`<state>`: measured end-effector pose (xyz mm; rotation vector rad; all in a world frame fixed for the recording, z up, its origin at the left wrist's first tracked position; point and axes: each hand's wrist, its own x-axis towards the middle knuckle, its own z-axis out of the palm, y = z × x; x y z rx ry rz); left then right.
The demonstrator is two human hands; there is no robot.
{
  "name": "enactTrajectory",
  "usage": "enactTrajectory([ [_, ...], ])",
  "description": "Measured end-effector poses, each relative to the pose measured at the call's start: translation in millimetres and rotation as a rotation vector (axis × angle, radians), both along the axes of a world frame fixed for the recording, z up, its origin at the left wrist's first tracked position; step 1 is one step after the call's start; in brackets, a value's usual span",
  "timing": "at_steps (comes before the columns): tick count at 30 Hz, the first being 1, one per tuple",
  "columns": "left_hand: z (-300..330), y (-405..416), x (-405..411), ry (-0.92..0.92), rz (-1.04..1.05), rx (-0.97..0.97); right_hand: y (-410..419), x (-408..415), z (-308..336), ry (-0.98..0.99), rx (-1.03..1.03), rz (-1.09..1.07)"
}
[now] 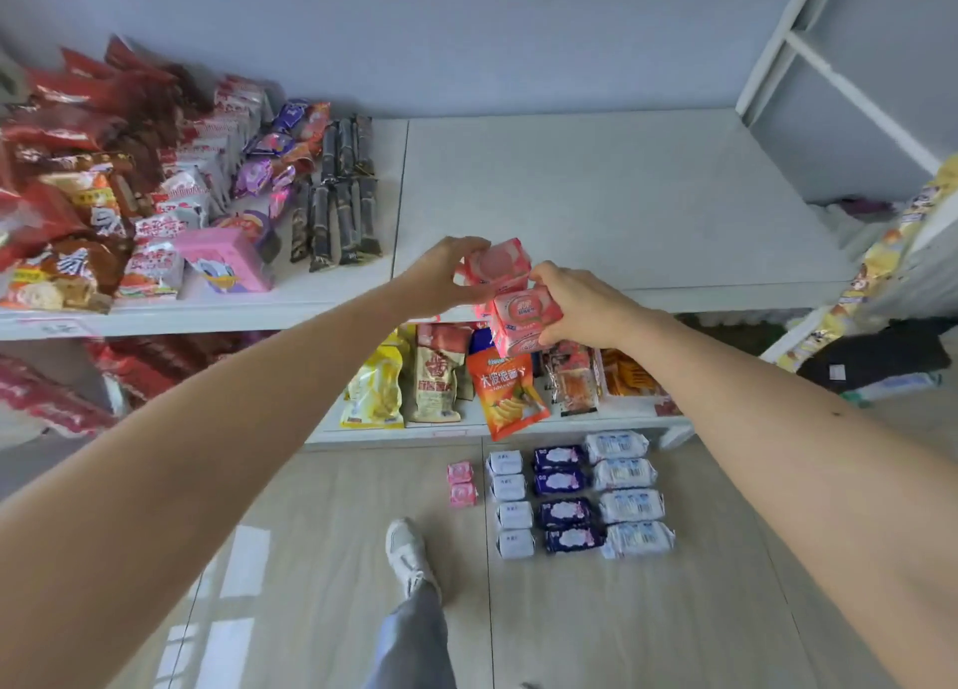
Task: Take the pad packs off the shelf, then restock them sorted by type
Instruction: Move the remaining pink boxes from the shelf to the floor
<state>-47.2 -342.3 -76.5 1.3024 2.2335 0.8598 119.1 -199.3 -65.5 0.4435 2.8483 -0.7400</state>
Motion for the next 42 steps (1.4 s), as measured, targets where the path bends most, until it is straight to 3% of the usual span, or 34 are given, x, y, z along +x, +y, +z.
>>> enactTrajectory([
  [5,-29,-46,38,-0.147,0.060,-0.071,-37,36,-36,-0.018,-0.080,0.017],
  [12,-121,-90,52,-0.164,0.120,-0.160,-84,47,-138,-0.059,-0.230,0.033],
  [22,-406,-149,65,-0.380,0.096,-0.255,-150,65,-430,-0.154,-0.315,-0.006],
  [30,-636,-163,77,-0.359,0.020,-0.343,-186,79,-661,-0.234,-0.235,-0.070],
  [36,-773,-166,69,-0.301,0.017,-0.358,-197,72,-780,-0.256,-0.124,-0.102],
  [42,-842,-157,60,-0.276,0.052,-0.294,-194,60,-851,-0.176,0.005,-0.129],
])
